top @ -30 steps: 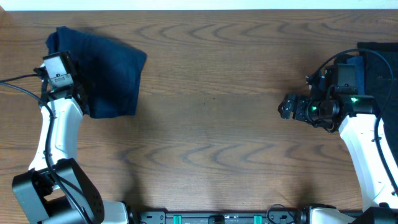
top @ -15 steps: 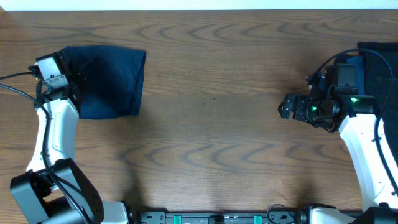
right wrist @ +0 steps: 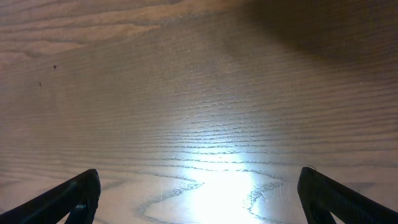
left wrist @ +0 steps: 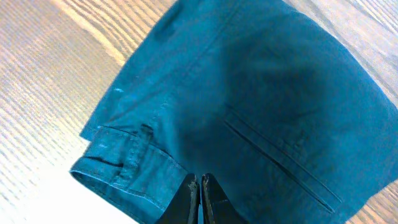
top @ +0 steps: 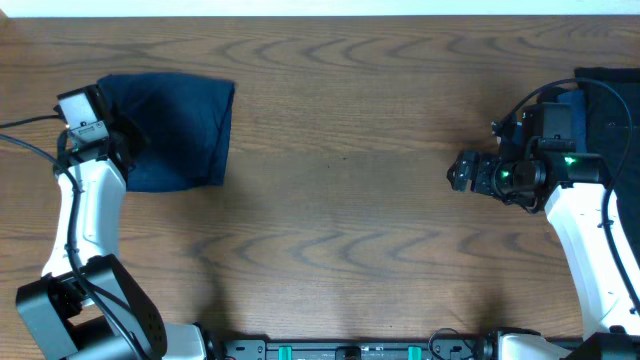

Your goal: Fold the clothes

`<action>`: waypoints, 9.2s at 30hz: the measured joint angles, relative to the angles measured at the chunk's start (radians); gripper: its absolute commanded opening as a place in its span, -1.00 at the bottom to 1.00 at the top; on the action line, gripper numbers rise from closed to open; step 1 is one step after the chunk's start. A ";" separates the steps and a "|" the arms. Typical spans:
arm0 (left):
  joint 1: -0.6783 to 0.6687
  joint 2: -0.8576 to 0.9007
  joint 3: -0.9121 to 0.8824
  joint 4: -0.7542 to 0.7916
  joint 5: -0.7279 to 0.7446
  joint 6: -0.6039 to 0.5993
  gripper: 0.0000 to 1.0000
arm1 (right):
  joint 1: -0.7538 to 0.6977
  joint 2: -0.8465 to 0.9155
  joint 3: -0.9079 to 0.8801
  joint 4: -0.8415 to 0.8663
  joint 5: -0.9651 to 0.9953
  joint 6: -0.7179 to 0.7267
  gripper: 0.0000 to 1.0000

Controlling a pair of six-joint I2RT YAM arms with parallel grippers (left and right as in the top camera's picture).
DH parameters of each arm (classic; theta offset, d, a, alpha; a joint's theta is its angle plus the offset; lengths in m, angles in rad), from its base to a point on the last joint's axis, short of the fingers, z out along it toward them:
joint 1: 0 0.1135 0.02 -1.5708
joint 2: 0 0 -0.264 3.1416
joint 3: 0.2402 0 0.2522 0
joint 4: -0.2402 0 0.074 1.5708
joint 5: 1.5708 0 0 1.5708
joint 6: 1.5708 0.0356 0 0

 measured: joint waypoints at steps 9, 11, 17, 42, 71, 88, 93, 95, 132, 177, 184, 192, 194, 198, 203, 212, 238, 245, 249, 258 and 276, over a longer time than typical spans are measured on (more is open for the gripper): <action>0.073 0.089 0.000 -0.005 0.011 0.000 -0.89 | 0.000 0.000 0.000 0.000 0.000 0.000 0.98; 0.084 0.134 0.000 -0.006 0.013 0.000 -0.88 | 0.000 0.000 0.000 0.000 0.000 0.000 0.98; 0.122 0.192 0.000 -0.005 0.018 0.000 -0.88 | 0.000 0.000 0.000 0.000 0.000 0.000 0.99; 0.072 -0.233 0.000 -0.161 0.340 -0.069 0.96 | 0.000 0.000 0.000 0.000 0.000 0.000 0.99; 0.072 -0.233 0.000 -0.169 0.340 -0.069 0.96 | 0.000 0.000 0.000 0.001 0.000 0.000 0.98; 0.072 -0.233 0.000 -0.172 0.343 -0.069 0.96 | 0.018 -0.484 -0.011 0.057 0.034 0.000 0.99; 0.073 -0.233 0.000 -0.171 0.344 -0.069 0.96 | 0.037 -0.721 -0.016 0.083 0.041 0.000 0.99; 0.072 -0.233 0.000 -0.172 0.344 -0.069 0.96 | 0.058 -0.808 -0.031 0.102 0.050 0.000 0.98; 0.072 -0.233 0.000 -0.172 0.344 -0.069 0.96 | 0.164 -1.376 -0.968 0.842 0.217 0.020 0.99; 0.072 -0.233 0.000 -0.172 0.344 -0.069 0.96 | 0.164 -1.376 -1.040 0.820 0.266 -0.061 0.99; 0.072 -0.233 0.000 -0.172 0.344 -0.069 0.96 | 0.164 -1.376 -1.040 0.821 0.266 -0.061 0.99; 0.072 -0.233 0.000 -0.172 0.344 -0.069 0.96 | 0.164 -1.376 -1.040 0.820 0.266 -0.061 0.98; 0.072 -0.233 0.000 -0.173 0.344 -0.069 0.96 | 0.164 -1.376 -1.040 0.821 0.266 -0.061 0.99; 0.073 -0.243 0.000 -0.189 0.344 -0.069 0.96 | 0.164 -1.376 -1.040 0.820 0.266 -0.061 0.99; 0.069 -0.367 -0.021 -0.191 0.344 -0.069 0.96 | 0.164 -1.376 -1.040 0.820 0.266 -0.061 0.98; -0.043 -0.799 -0.138 -0.190 0.344 -0.069 0.96 | 0.164 -1.376 -1.040 0.820 0.267 -0.061 0.98; -0.278 -1.588 -0.700 -0.197 0.343 -0.069 0.96 | 0.164 -1.376 -1.040 0.821 0.269 -0.063 0.98; -0.279 -1.588 -0.808 -0.071 0.327 -0.068 0.96 | 0.164 -1.376 -1.040 0.821 0.269 -0.064 0.98; -0.279 -1.588 -0.861 0.088 0.302 -0.068 0.96 | 0.164 -1.376 -1.040 0.821 0.269 -0.064 0.98; -0.279 -1.589 -0.975 0.347 0.278 -0.068 0.96 | 0.164 -1.376 -1.040 0.821 0.269 -0.064 0.98; -0.303 -1.589 -1.080 0.351 0.146 -0.057 0.96 | 0.164 -1.376 -1.040 0.821 0.269 -0.064 0.99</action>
